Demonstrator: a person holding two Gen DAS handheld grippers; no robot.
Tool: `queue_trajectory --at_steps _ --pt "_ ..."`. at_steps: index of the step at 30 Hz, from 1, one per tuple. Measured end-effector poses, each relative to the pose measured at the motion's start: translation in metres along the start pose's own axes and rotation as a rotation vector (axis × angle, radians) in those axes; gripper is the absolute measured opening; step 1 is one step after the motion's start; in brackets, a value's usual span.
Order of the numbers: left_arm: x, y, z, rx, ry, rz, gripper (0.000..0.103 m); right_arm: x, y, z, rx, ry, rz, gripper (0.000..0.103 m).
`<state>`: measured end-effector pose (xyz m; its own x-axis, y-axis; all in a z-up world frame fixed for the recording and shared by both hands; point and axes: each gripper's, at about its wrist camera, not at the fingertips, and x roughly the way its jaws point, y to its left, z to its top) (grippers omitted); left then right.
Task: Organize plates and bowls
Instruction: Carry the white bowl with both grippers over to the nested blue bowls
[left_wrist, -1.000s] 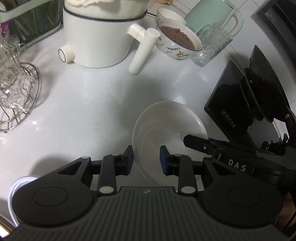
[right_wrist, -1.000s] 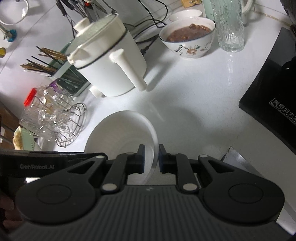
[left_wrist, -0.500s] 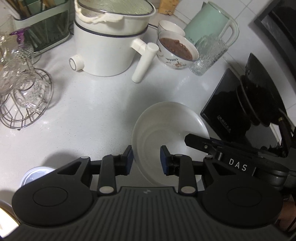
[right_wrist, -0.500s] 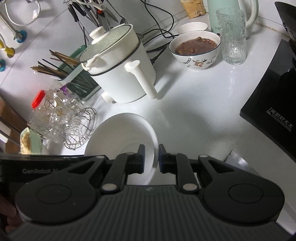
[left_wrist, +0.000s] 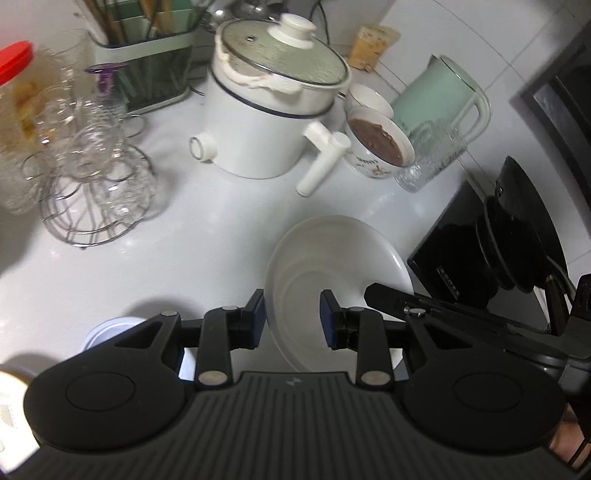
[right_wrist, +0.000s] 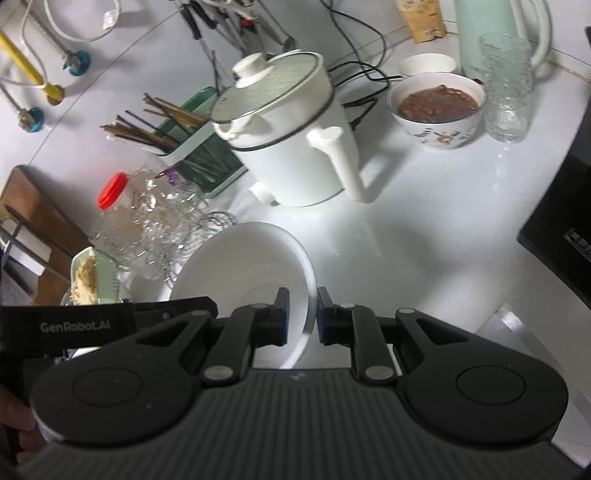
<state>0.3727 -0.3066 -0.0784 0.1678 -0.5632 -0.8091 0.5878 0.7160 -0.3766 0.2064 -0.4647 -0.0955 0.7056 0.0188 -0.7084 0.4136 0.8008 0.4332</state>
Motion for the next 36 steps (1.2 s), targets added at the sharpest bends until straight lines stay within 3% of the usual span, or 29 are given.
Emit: queue_trajectory --at_steps 16,25,36 --pt "-0.043 0.071 -0.029 -0.140 -0.060 0.102 0.034 0.036 0.069 -0.013 -0.133 0.090 0.102 0.017" --pt "-0.040 0.117 -0.056 -0.219 -0.037 0.136 0.034 0.077 0.102 -0.029 -0.233 0.171 0.109 0.017" --pt "-0.033 0.139 -0.071 -0.250 -0.010 0.154 0.034 0.104 0.112 -0.045 -0.289 0.246 0.108 0.019"
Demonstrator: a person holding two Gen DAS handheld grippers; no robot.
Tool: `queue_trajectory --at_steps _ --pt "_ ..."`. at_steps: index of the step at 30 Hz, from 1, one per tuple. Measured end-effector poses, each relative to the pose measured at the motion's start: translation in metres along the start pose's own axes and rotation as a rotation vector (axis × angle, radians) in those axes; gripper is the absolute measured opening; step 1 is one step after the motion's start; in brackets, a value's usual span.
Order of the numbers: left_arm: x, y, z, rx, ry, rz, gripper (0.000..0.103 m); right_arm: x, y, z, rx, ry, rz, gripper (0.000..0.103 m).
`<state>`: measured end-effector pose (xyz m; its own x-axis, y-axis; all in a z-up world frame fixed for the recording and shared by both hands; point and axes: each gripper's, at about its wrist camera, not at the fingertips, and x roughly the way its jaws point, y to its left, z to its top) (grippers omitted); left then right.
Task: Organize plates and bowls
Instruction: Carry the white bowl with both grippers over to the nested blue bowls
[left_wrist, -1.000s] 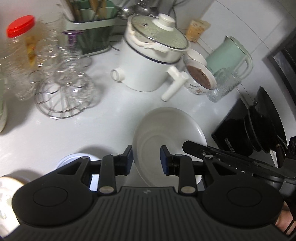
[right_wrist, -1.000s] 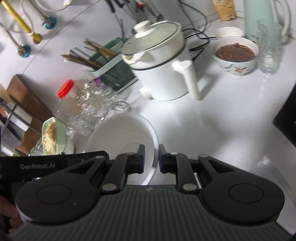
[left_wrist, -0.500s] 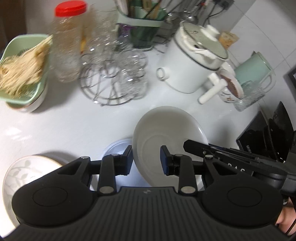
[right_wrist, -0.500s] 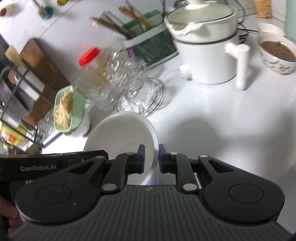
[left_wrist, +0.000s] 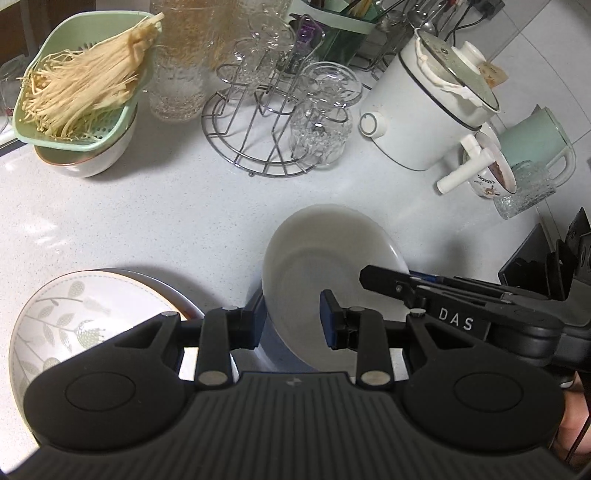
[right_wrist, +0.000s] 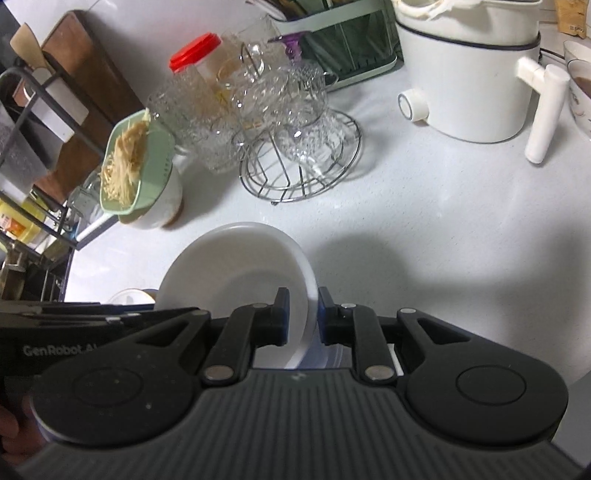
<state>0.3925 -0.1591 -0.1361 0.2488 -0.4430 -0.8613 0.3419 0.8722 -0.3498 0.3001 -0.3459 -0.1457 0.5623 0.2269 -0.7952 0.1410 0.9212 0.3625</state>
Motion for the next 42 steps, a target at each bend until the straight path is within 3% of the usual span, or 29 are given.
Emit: queue_trajectory --at_steps 11,15,19,28,38,42 --pt "0.000 0.006 0.009 -0.019 0.024 -0.008 0.035 0.005 0.006 -0.001 -0.043 0.016 -0.050 0.019" --pt "-0.002 0.009 0.015 -0.007 0.029 0.017 0.051 -0.001 0.003 0.002 -0.019 -0.024 -0.057 0.020" --pt "0.008 0.014 0.018 0.023 0.050 0.047 0.056 0.001 -0.005 0.004 0.027 -0.035 -0.047 0.047" --pt "0.037 0.013 0.012 0.110 0.083 0.071 0.055 0.022 -0.019 -0.002 0.078 0.022 -0.014 0.045" --pt "0.043 0.010 0.010 0.095 0.082 0.067 0.055 0.048 -0.031 -0.013 0.123 0.122 -0.007 0.018" --pt "0.041 0.008 0.010 0.090 0.076 0.064 0.055 0.046 -0.034 -0.015 0.136 0.123 -0.010 0.014"
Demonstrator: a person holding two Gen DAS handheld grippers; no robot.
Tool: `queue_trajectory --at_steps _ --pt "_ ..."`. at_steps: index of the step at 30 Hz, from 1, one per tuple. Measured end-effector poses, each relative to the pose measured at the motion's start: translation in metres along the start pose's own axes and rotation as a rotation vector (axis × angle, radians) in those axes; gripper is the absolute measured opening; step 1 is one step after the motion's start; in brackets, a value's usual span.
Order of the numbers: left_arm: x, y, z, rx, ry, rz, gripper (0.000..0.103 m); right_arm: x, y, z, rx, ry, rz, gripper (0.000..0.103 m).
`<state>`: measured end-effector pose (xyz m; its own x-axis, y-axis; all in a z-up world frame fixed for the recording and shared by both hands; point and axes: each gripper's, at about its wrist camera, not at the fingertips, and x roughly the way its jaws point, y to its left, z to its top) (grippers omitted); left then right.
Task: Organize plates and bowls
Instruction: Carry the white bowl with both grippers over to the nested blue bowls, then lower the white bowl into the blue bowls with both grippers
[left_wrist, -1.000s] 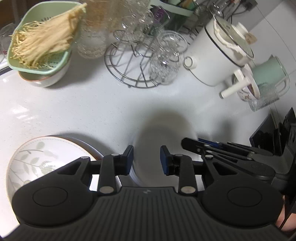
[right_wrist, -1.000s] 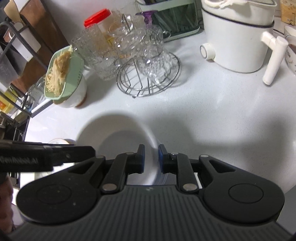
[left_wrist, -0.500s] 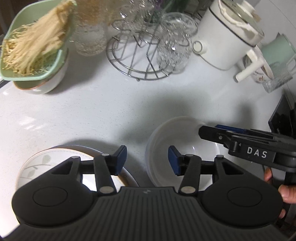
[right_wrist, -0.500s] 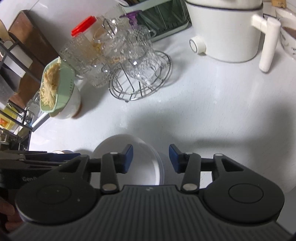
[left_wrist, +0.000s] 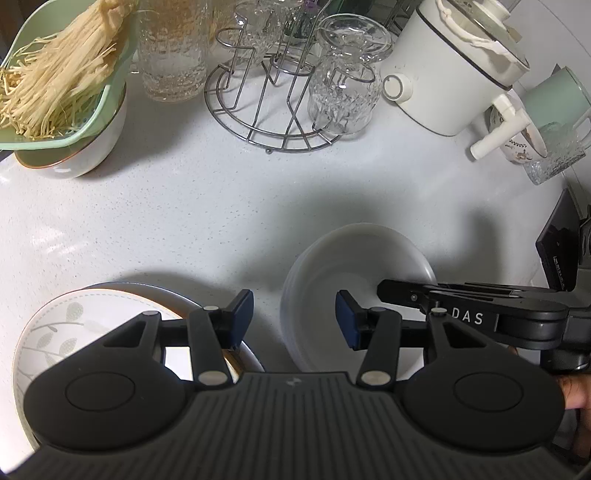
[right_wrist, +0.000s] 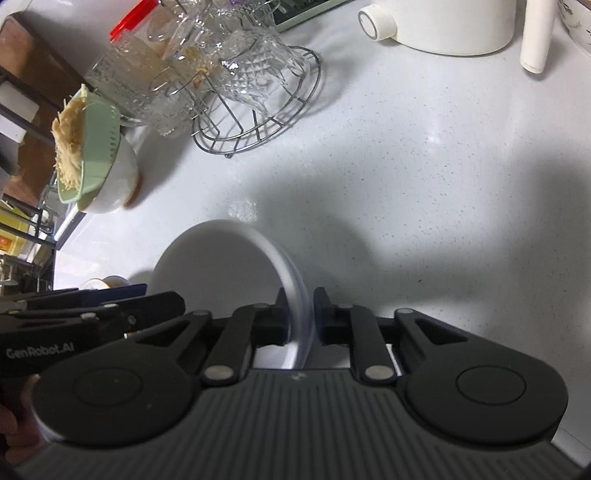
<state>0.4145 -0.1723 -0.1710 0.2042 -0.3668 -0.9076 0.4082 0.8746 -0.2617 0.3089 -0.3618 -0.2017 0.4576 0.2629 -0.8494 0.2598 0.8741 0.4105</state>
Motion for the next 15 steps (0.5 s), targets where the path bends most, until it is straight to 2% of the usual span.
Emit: queue_trajectory --at_steps 15 --pt "0.002 -0.024 -0.002 0.008 -0.015 -0.056 0.055 -0.018 -0.028 -0.003 0.043 -0.029 -0.070 0.013"
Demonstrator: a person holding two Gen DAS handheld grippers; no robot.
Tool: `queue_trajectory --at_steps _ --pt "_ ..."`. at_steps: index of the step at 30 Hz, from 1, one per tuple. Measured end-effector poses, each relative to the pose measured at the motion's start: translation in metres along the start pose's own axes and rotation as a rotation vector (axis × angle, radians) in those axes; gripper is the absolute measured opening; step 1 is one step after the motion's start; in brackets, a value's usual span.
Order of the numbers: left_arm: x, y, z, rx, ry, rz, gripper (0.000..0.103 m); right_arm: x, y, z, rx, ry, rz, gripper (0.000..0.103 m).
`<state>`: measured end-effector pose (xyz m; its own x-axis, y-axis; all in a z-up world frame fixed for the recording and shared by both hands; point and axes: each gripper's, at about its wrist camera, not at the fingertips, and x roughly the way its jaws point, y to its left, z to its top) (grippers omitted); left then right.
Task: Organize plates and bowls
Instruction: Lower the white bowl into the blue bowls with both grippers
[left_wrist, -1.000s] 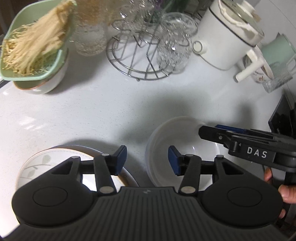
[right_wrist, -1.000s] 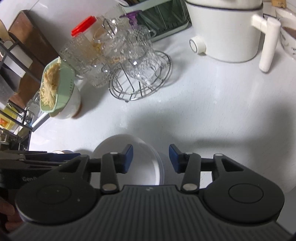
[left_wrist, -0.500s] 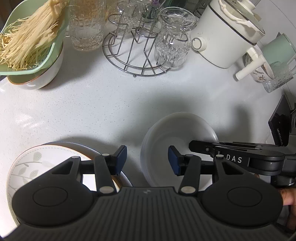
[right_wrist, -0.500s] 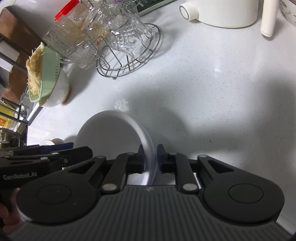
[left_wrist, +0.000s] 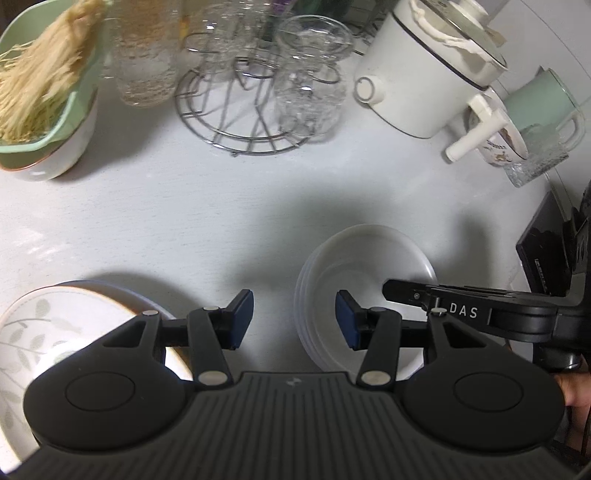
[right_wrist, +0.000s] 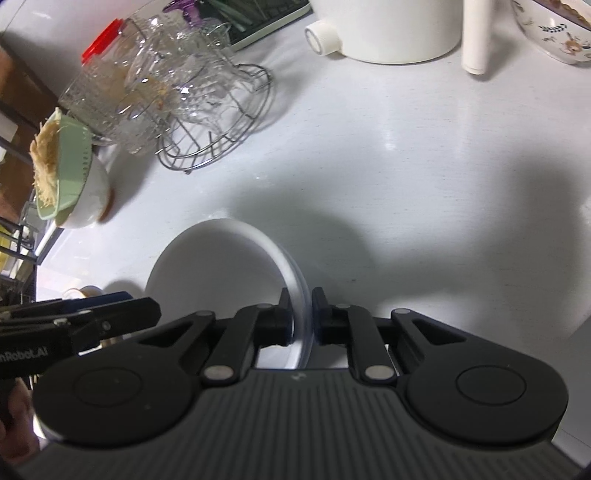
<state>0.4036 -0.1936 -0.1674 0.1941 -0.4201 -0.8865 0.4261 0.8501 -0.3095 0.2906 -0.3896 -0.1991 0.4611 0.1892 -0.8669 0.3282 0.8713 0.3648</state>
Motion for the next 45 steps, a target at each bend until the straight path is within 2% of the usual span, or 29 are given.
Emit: queue_trajectory --at_steps 9,19,26,35,45 --pt "0.016 -0.020 -0.003 0.022 0.023 -0.038 0.054 -0.002 -0.010 -0.001 0.013 -0.002 -0.009 0.013" --pt "0.036 -0.023 -0.010 0.025 0.083 -0.020 0.030 -0.002 -0.011 -0.002 0.005 0.000 0.008 0.013" --pt "0.047 -0.016 -0.011 -0.036 0.096 -0.035 0.025 0.000 -0.013 -0.001 0.000 0.006 0.021 0.014" --pt "0.043 -0.013 -0.009 -0.060 0.098 -0.049 0.023 -0.006 -0.011 -0.003 -0.005 -0.002 0.018 0.014" --pt "0.015 -0.019 -0.005 -0.056 0.076 -0.045 0.024 -0.031 0.001 -0.002 -0.033 -0.035 0.029 0.014"
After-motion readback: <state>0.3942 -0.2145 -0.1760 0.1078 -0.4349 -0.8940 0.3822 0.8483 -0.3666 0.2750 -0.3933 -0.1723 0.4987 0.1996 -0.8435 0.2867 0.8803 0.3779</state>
